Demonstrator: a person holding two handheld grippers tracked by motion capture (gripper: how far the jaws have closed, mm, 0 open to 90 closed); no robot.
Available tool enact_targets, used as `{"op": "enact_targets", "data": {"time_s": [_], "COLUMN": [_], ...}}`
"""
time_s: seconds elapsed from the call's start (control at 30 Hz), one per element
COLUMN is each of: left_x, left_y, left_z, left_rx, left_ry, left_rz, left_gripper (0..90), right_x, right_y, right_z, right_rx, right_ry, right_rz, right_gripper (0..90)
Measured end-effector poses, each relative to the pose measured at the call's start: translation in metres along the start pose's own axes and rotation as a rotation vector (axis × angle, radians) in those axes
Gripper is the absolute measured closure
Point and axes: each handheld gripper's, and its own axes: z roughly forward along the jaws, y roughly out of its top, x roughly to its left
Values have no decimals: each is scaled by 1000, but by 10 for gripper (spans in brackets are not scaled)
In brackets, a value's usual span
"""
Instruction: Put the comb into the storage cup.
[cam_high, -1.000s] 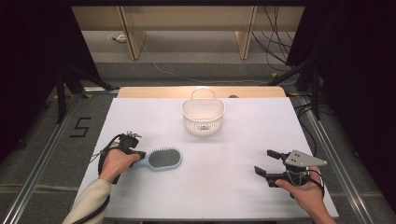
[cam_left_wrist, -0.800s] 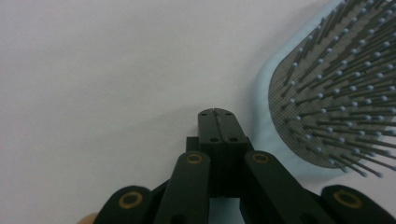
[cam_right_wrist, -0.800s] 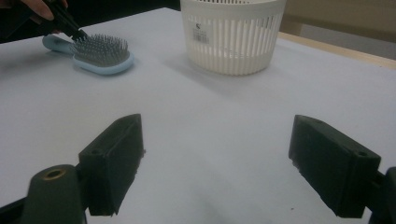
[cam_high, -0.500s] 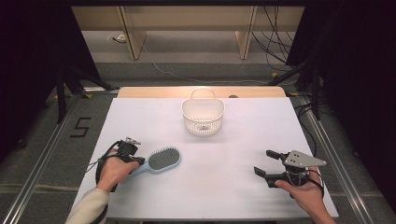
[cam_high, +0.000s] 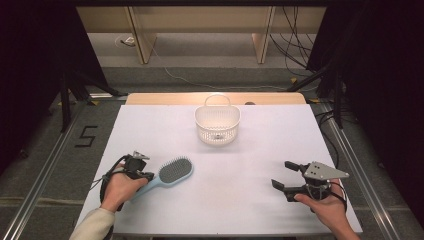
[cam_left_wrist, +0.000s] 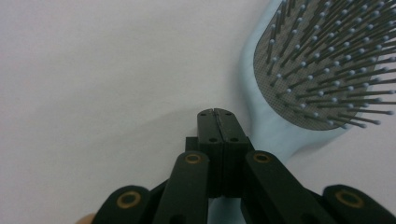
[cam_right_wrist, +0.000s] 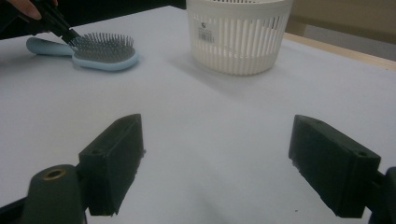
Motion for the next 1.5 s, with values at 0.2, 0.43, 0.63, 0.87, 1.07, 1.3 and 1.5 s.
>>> {"op": "enact_targets", "data": {"time_s": [0.2, 0.43, 0.63, 0.87, 1.07, 1.3, 1.5], "left_x": [2, 3, 6, 5, 3, 4, 3], "left_y": [-2, -6, -8, -8, -8, -3, 2], "left_z": [-10, -25, -25, -28, -30, -32, -38], "left_rx": [-154, -392, -420, -450, -462, -486, -516], "left_ry": [33, 34, -19, 14, 8, -20, -21], "left_rz": [31, 64, -18, 30, 54, 78, 95], "left_gripper": [703, 273, 8, 0, 0, 1, 1], "right_x": [0, 1, 0, 0, 0, 0, 0], "right_y": [0, 0, 0, 0, 0, -1, 0], "right_z": [1, 0, 0, 0, 0, 0, 0], "right_rx": [7, 11, 11, 11, 6, 9, 3], "right_ry": [4, 8, 9, 6, 7, 5, -1], "right_rz": [-5, -5, -6, -6, -6, 0, 4], "right_gripper": [189, 192, 192, 192, 192, 192, 192]}}
